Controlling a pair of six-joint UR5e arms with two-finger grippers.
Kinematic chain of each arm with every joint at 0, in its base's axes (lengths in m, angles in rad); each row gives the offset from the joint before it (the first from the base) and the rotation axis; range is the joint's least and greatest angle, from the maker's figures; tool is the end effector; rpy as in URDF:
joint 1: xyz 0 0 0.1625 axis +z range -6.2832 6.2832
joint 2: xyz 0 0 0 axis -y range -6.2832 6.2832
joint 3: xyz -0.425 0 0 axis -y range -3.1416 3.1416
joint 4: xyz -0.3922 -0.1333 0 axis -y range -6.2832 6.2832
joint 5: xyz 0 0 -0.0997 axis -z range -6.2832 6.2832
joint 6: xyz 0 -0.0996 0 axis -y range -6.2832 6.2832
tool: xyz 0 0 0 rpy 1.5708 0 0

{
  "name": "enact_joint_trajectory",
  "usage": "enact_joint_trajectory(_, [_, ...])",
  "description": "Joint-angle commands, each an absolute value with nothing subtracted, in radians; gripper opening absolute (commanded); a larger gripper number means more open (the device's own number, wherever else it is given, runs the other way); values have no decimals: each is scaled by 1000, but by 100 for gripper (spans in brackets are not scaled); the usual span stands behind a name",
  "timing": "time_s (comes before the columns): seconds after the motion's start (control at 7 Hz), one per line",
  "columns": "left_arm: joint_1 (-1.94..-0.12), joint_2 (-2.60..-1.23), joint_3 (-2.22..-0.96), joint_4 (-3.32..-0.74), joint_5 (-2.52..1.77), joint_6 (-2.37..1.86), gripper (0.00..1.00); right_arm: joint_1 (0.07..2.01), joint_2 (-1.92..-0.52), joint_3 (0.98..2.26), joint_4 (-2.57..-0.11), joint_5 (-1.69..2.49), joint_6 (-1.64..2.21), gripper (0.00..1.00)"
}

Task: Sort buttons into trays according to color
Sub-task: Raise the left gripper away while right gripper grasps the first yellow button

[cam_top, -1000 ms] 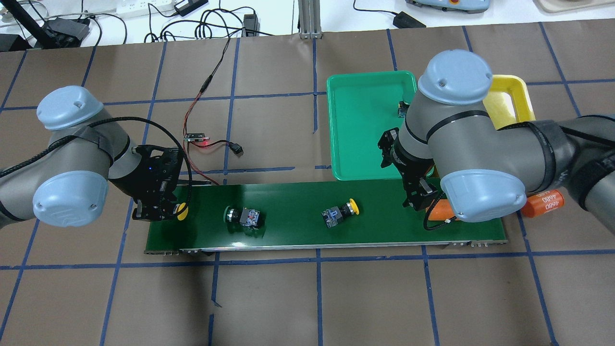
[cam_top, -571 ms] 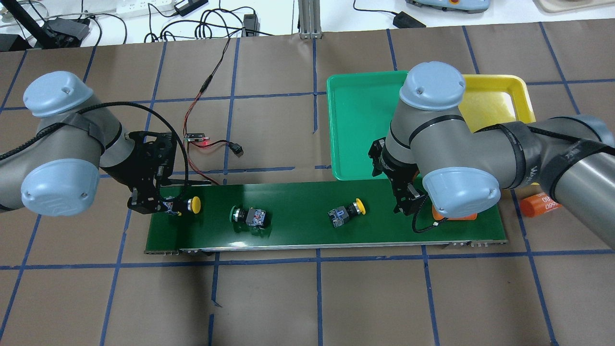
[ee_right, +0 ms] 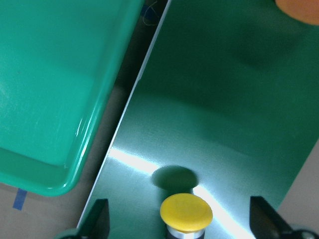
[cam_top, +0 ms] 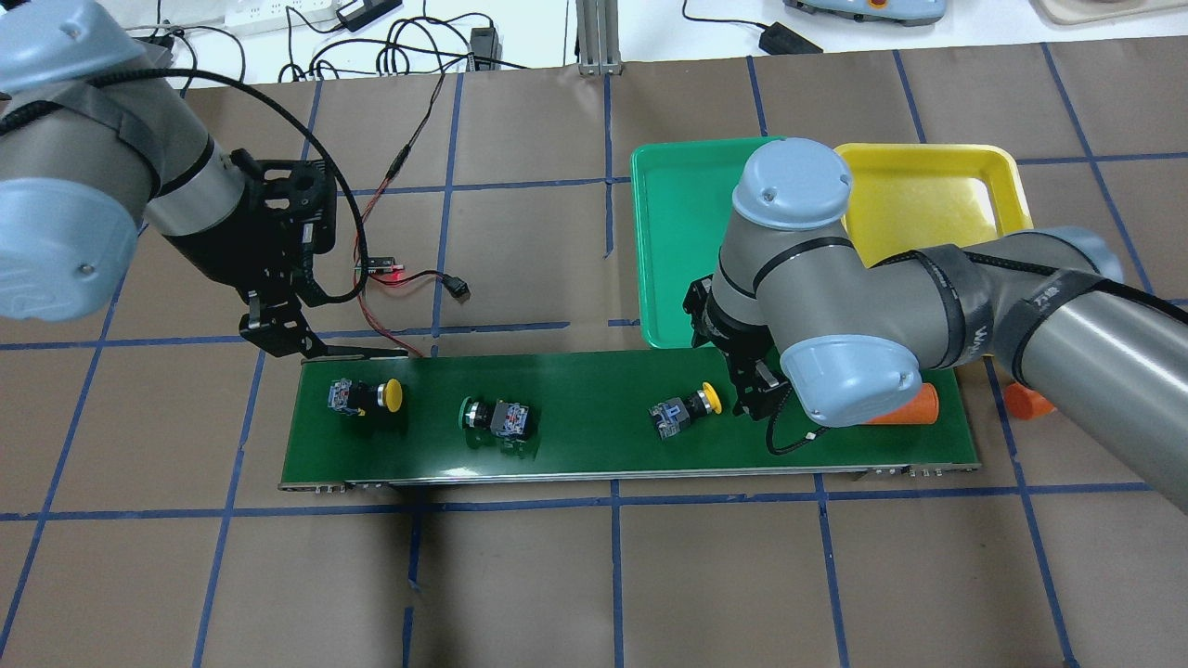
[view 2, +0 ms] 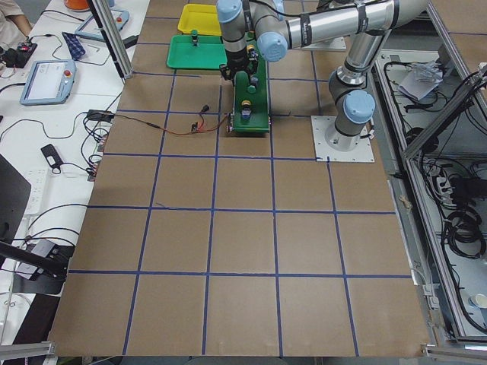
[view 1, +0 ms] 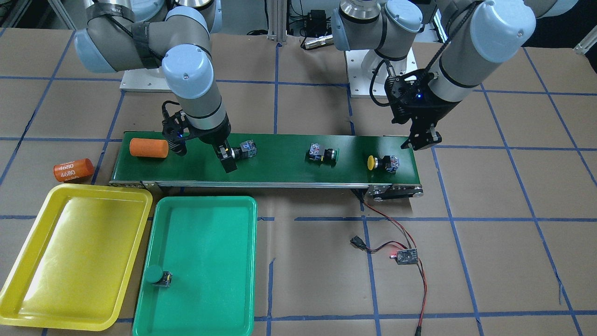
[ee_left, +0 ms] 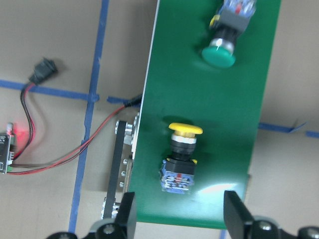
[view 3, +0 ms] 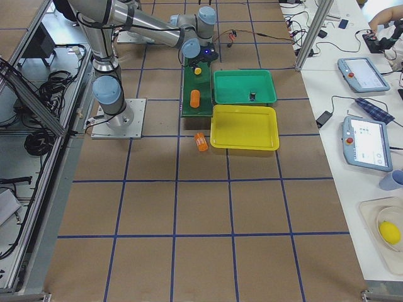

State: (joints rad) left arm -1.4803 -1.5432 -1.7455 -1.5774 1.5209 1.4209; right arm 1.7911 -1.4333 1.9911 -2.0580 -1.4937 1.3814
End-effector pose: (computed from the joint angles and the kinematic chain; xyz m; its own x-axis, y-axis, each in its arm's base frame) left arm -0.0962 -0.4701 0.4163 -0.2367 0.9585 0.1587 0.9695 0.2437 -0.0259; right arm 0.2432 -0.4410 0.2698 -0.3975 0.9160 0.0548 0.9157 0.3920 0.0887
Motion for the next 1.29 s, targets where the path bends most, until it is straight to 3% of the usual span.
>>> enact_joint_trajectory(0.0, [-1552,-1516,-1637,-1681,1554,1213,67,1798,-1424,1994,-2059,-1489,1393,100])
enact_joint_trajectory(0.14, [-1555,-1511,-1605,-1675,1545,1099,68,1798,-1407,1996,-2056,-1489,1391,100])
enact_joint_trajectory(0.57, [-1543,-1516,-1602,-1638,1552,769,97,1798,-1402,1996,-2011,-1466,1393,100])
enact_joint_trajectory(0.71, [-1540,-1513,-1589,-1635,1549,673,100,1798,-1401,1994,-2010,-1476,1378,71])
enact_joint_trajectory(0.86, [-1540,-1513,-1585,-1620,1549,550,100,1796,-1410,1991,-2011,-1474,1374,1])
enact_joint_trajectory(1.14, [-1540,-1509,-1582,-1599,1552,294,100,1793,-1411,1987,-2017,-1518,1333,0])
